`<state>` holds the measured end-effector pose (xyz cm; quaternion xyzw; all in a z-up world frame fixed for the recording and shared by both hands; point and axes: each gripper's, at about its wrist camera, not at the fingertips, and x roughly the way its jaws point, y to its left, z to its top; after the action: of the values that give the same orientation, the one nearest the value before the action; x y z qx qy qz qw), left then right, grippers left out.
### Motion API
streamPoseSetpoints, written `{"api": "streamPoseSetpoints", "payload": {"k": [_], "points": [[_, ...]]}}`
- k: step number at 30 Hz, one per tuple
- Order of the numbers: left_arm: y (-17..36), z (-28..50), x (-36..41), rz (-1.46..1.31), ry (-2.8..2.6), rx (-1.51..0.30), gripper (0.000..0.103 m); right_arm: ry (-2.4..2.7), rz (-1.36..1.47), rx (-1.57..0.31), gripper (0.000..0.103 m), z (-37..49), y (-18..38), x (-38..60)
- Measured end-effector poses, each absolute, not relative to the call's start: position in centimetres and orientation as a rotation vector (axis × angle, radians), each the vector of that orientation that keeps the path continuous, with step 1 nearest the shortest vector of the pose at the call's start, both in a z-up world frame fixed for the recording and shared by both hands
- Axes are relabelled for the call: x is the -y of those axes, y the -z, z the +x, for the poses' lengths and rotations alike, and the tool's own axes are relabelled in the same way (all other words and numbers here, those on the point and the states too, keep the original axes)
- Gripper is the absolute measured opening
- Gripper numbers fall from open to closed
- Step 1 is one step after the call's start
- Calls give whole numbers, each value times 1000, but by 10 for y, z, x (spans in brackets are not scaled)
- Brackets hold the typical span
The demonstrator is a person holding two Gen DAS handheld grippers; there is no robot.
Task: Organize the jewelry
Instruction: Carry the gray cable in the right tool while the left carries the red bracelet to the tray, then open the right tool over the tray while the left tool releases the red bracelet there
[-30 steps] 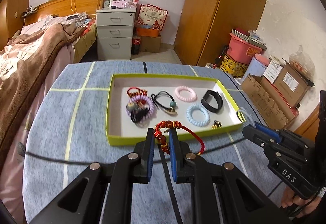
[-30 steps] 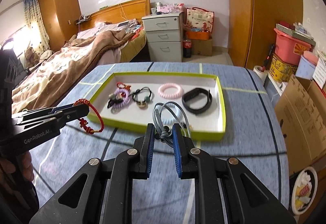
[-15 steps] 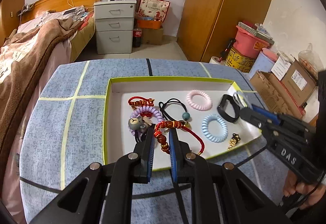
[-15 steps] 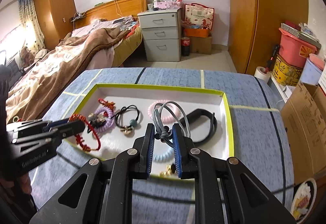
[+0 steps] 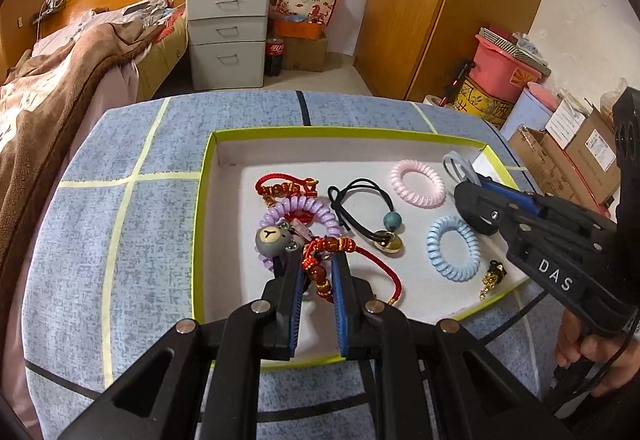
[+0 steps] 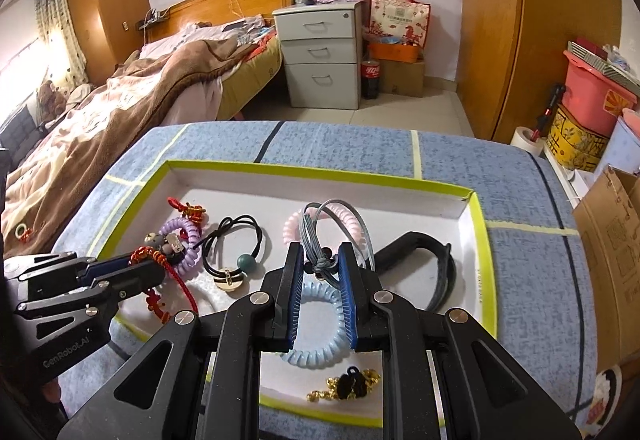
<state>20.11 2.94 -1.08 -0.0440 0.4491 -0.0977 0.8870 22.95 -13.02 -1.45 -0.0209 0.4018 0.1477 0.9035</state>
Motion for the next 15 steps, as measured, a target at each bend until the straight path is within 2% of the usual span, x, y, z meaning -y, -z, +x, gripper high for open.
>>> {"api": "streamPoseSetpoints", "payload": {"k": [8, 13, 15], "points": [[14, 202, -31, -106, 208, -942, 16, -308, -57, -855, 18, 235, 23, 128], [14, 201, -31, -122, 226, -939, 30, -312, -58, -855, 18, 236, 24, 128], [14, 201, -29, -116, 224, -939, 31, -303, -72, -851, 19, 235, 24, 127]]}}
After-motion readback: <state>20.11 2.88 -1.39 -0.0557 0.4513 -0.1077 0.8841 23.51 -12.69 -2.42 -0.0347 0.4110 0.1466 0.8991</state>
